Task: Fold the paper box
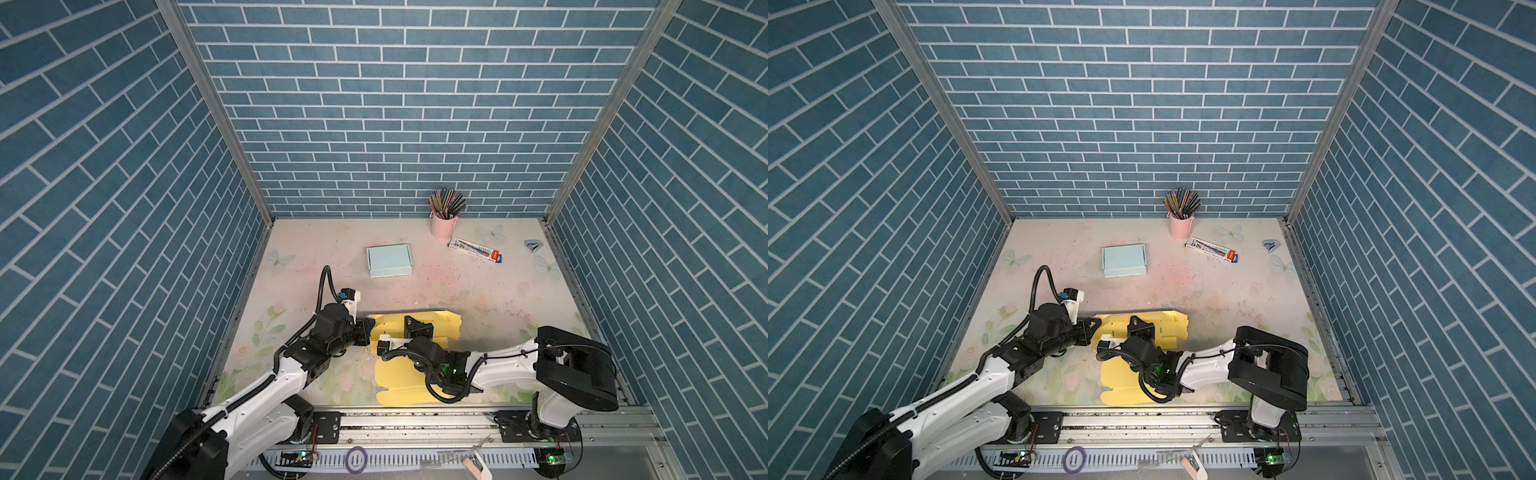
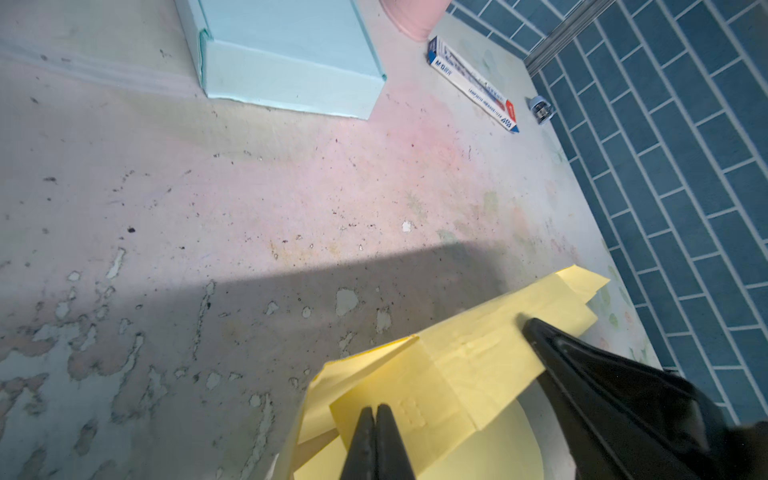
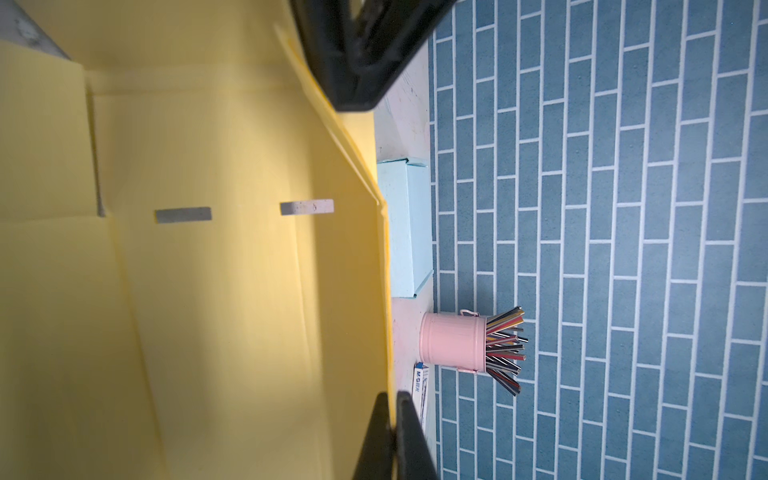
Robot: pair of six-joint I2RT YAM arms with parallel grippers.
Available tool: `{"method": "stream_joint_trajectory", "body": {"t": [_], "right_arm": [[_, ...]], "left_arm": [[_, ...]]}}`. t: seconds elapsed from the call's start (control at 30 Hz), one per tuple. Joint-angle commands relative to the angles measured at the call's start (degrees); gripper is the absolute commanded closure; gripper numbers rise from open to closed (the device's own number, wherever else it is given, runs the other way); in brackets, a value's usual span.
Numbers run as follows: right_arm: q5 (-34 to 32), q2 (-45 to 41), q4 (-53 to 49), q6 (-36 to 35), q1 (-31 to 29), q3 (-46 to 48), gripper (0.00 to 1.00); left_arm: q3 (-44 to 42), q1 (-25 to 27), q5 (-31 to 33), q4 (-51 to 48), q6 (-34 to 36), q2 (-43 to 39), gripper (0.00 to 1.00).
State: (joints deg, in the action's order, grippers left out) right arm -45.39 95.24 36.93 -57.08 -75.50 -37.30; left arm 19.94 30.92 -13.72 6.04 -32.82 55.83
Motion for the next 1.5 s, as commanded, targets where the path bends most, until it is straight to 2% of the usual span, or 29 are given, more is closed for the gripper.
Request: {"method": "stream_joint_trajectory", "body": {"t": [0.0, 0.2, 0.5, 0.6, 0.77, 1.0, 1.1, 1.2, 1.3, 1.33, 1.47], "right_arm": [[-1.0, 0.7, 2.3, -1.5, -0.3, -0.3, 1.0], [-1.0, 2.9, 6.5, -6.0, -0.1, -2.3, 1.0], [-4.2, 4.1, 11.0, -9.8, 1.8, -2.0, 1.0], [-5.6, 4.5, 12.7, -9.8, 2.5, -1.4, 1.0], [-7.1, 4.9, 11.8, -8.4, 3.2, -1.9, 1.0], [-7.0, 6.0, 12.0, -8.9, 3.2, -2.3, 1.0], [-6.8, 6.2, 13.5, -10.2, 3.1, -1.7, 1.0], [-6.0, 5.8, 14.9, -11.7, 3.1, -0.5, 1.0], [-3.8, 4.8, 16.0, -12.6, 3.1, 0.9, 1.0], [-3.2, 4.6, 15.9, -12.6, 3.2, 1.1, 1.0], [-2.0, 3.9, 16.4, -12.7, 3.2, 1.3, 1.0]], "left_arm": [[-1.2, 0.0, -0.9, 5.5, -0.9, 1.5, 0.94], [-2.1, -0.4, -0.4, 4.3, -0.7, 1.0, 0.94], [-6.1, -11.5, -6.0, 0.9, 1.2, -4.9, 0.89], [-6.8, -12.3, -6.7, 2.0, 1.4, -4.4, 0.89], [-7.7, -12.4, -5.9, 5.1, 2.2, -0.4, 0.89], [-9.0, -12.0, -8.5, 18.3, 0.9, 13.0, 0.92], [-9.3, -12.1, -9.2, 20.5, 0.0, 14.4, 0.94], [-8.9, -12.1, -7.6, 15.0, 0.4, 8.8, 0.94], [-6.9, -12.6, -0.7, 1.6, 1.7, 0.8, 0.89], [-7.1, -13.2, 0.1, 0.6, 0.7, -0.3, 0.87], [-5.0, -14.8, 2.7, -0.6, -0.6, 3.0, 0.87]]}}
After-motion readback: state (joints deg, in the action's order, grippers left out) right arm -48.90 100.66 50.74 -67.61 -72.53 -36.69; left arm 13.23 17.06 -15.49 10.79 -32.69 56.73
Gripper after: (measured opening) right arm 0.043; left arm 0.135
